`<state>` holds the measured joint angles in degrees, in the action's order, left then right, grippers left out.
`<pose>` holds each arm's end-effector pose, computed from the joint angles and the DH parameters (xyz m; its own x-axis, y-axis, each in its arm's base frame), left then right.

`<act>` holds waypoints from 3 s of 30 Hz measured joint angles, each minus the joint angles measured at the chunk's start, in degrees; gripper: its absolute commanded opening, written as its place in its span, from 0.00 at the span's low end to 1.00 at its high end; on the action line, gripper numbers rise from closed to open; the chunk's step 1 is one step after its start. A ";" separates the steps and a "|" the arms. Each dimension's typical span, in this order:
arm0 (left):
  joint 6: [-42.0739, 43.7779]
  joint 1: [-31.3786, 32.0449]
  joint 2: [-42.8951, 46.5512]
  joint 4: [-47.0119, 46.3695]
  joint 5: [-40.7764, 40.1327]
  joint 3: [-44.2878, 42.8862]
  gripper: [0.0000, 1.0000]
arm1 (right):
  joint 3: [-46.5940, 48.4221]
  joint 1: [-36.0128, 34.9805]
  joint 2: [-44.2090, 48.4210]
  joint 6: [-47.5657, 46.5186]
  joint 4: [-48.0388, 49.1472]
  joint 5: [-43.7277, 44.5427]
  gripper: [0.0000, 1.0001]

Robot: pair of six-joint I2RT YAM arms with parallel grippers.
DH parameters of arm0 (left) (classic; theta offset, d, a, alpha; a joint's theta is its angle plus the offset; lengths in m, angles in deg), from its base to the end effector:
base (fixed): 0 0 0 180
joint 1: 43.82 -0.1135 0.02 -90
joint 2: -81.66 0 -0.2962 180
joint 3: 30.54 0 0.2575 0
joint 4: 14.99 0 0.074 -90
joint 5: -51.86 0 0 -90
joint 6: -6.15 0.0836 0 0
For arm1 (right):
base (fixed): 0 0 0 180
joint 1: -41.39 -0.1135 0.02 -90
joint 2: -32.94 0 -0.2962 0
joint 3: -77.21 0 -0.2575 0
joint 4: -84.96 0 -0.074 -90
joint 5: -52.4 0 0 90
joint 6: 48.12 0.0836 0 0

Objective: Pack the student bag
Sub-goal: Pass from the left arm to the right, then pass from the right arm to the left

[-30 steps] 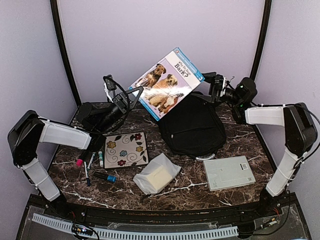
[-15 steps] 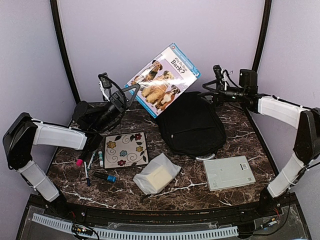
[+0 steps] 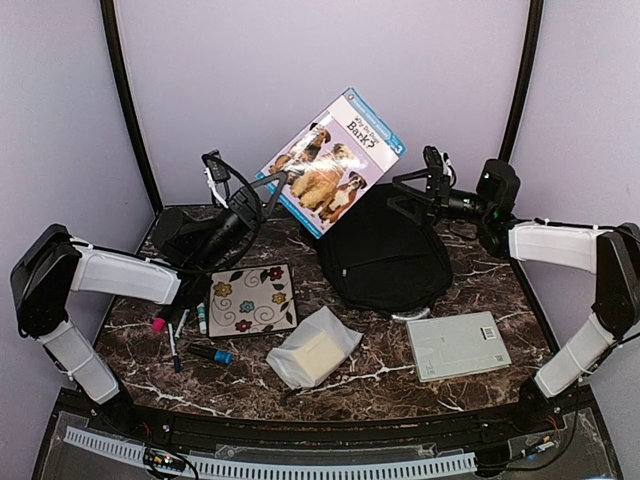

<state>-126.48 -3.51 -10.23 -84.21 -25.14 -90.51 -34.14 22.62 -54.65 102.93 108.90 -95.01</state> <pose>0.2715 -0.2550 0.3676 -0.1793 -0.7132 -0.6776 0.8771 0.1960 -0.4384 0.3274 0.1856 0.3362 -0.8071 0.2235 -0.5465 -0.5408 0.0916 0.8362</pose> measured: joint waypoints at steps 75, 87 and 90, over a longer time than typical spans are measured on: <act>13.68 -1.97 -5.01 31.58 24.57 4.61 0.76 | 6.23 -9.33 2.05 -85.31 -67.17 0.35 0.00; 12.28 0.90 -12.13 26.77 30.53 -5.03 0.38 | 11.67 -9.79 -0.39 -86.97 -71.69 1.20 0.00; 11.30 1.11 -13.22 25.79 31.47 -5.05 0.21 | 12.02 -9.84 -0.48 -86.99 -72.26 2.29 0.00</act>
<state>-115.18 -2.39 -23.46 -58.41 6.33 -95.56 -22.12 12.79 -55.13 15.94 36.64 -92.72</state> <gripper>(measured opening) 0.351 0.011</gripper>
